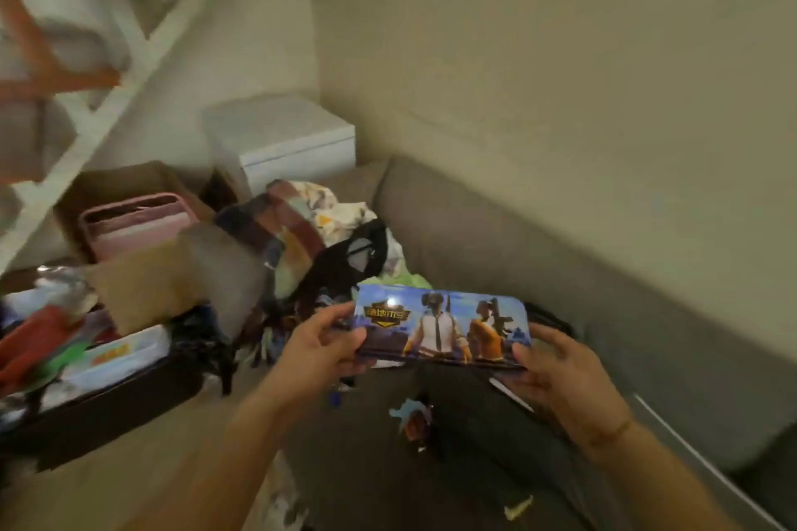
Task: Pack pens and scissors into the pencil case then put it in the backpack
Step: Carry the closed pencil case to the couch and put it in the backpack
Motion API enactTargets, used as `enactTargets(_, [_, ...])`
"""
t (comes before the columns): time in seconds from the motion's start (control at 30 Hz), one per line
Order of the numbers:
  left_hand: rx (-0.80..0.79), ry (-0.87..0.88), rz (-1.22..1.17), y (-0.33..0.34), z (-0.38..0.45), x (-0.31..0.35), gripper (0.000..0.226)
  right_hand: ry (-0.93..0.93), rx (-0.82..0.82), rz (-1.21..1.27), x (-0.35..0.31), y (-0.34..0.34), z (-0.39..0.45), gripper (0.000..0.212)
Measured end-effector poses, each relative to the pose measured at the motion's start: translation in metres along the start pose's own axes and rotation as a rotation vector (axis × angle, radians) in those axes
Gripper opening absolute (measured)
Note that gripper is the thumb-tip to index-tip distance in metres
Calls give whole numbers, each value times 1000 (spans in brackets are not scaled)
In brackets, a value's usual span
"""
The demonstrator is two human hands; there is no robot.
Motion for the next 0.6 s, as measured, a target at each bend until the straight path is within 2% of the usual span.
enactTargets(0.1, [-113,-82,10,58,41,-21,36,91,49,89,17,-50,4,22])
enactTargets(0.2, [-214,-146,63,108,74,-40,31,228,122,213,40,-84,7,22])
enactTargets(0.37, [-435,-255,123,174,133,-71,36,236,293,350,60,-118,27,25])
enactTargets(0.53, [-550,-379,169,210,188,-111,24,218,477,561,88,-141,45,32])
enactTargets(0.6, [-486,-496,240,213,215,-144,15,225,583,599,103,-153,46,39])
Point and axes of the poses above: each hand's wrist, its own z-axis towards the middle knuckle, its own y-axis out of the palm, x = y × z, the point moved 6 cm from there along z, towards the middle knuckle, and after that the axes turned 13 degrees about -z, right-handed, at the moved point
